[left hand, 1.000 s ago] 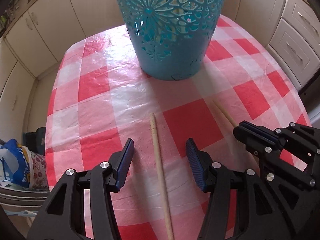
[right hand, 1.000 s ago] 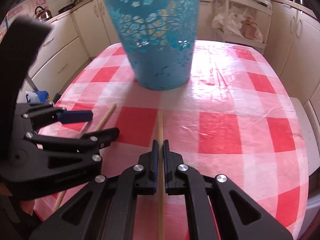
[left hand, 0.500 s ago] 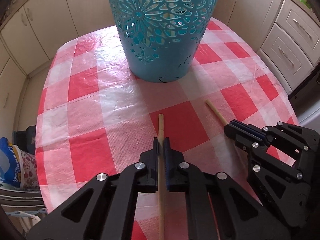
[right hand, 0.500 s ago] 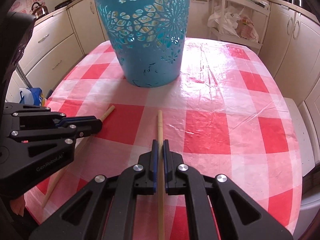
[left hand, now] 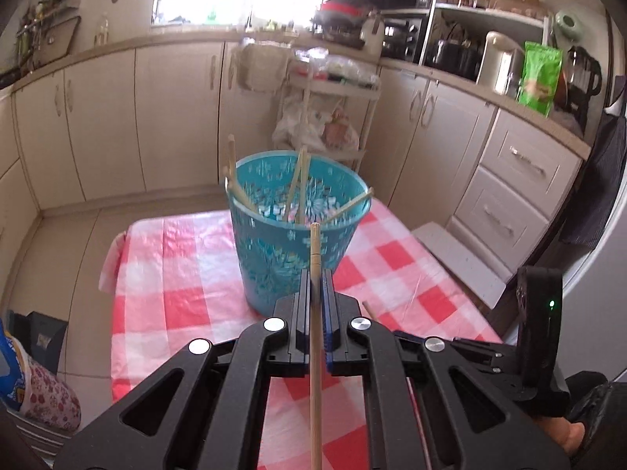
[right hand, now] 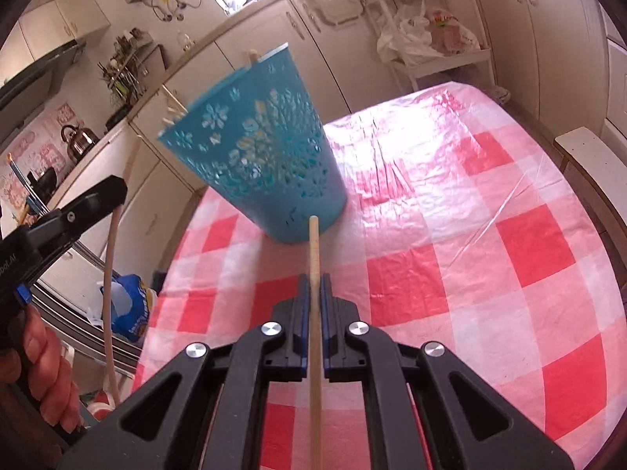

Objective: Organize utensils
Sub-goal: 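Lift both held chopsticks and carry them above the teal cup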

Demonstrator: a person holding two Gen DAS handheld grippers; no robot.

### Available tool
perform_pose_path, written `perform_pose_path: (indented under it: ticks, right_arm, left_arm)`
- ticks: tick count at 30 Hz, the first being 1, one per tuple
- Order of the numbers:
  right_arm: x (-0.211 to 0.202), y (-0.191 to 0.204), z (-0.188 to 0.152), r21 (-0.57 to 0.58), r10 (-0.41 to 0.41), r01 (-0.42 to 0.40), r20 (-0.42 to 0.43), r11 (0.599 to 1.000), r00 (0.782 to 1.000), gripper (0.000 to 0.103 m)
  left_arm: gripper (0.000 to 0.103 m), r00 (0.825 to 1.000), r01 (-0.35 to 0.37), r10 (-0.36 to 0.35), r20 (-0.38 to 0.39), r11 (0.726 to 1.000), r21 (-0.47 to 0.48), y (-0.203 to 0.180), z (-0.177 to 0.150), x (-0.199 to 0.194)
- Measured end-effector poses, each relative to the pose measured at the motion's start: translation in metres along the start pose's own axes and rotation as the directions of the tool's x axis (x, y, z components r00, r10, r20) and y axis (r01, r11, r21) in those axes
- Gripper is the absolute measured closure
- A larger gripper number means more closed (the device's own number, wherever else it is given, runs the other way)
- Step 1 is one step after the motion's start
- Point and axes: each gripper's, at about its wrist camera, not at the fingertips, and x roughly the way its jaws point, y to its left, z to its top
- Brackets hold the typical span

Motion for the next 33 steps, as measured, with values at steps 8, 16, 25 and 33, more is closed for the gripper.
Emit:
perform_pose_path:
  ticks: [8,16,25,33]
  right_arm:
    - [-0.066,0.027,0.027,-0.047,0.074,-0.064,0.269,0.997,0.960,0.097]
    - [-0.116,0.033,0.047,-0.055,0.095,-0.078,0.431,0.995,0.897,0.097]
    - [-0.126,0.029,0.046,-0.063,0.102,-0.082,0.463,0.995,0.880,0.097]
    - [-0.122,0.023,0.047,-0.045,0.095,-0.084,0.475,0.995,0.875,0.097]
  left_arm:
    - [0.098,0.929,0.010,0.004,0.370,0.999,-0.036,-0.012,0.057,-0.046]
    - [0.098,0.809,-0.004,0.108,0.577,0.984,-0.178,-0.009,0.105,-0.047]
    - [0.098,0.753,-0.075,0.251,0.609,0.951,-0.300,0.003,0.111,-0.018]
    - [0.098,0.775,-0.154,0.296,0.559,0.945,-0.288,0.002,0.101,0.020]
